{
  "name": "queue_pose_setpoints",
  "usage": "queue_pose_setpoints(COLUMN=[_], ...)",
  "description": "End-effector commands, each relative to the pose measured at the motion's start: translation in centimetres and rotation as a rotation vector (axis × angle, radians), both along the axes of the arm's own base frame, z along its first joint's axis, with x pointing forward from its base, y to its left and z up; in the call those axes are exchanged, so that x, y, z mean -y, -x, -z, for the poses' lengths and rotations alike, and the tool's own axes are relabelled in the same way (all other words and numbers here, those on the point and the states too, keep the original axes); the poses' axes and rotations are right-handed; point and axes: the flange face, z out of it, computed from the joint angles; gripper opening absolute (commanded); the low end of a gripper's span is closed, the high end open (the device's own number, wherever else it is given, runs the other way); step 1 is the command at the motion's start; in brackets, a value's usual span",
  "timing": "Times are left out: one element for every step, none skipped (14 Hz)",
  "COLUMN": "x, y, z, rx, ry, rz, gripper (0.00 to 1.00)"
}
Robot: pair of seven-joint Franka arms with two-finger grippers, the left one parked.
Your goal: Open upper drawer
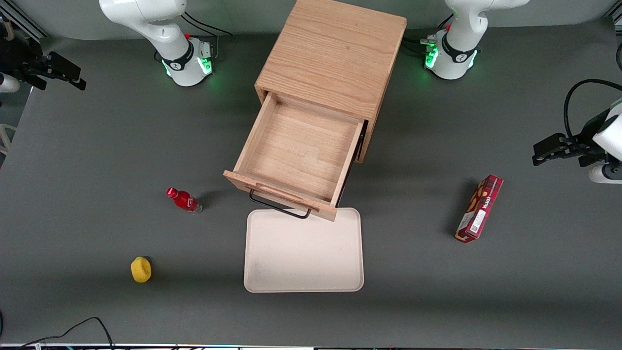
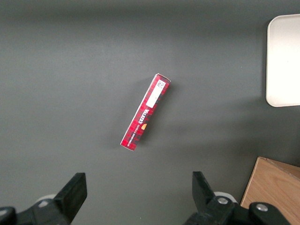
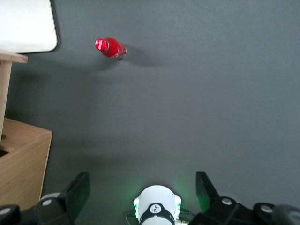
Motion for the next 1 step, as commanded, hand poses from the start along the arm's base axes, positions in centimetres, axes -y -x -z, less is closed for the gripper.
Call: queue_pose_setpoints(x=[-0.56], y=[-1.54], z=[0.02], rx=[0.0], ry=[0.0], rz=[0.029], gripper=[1.0])
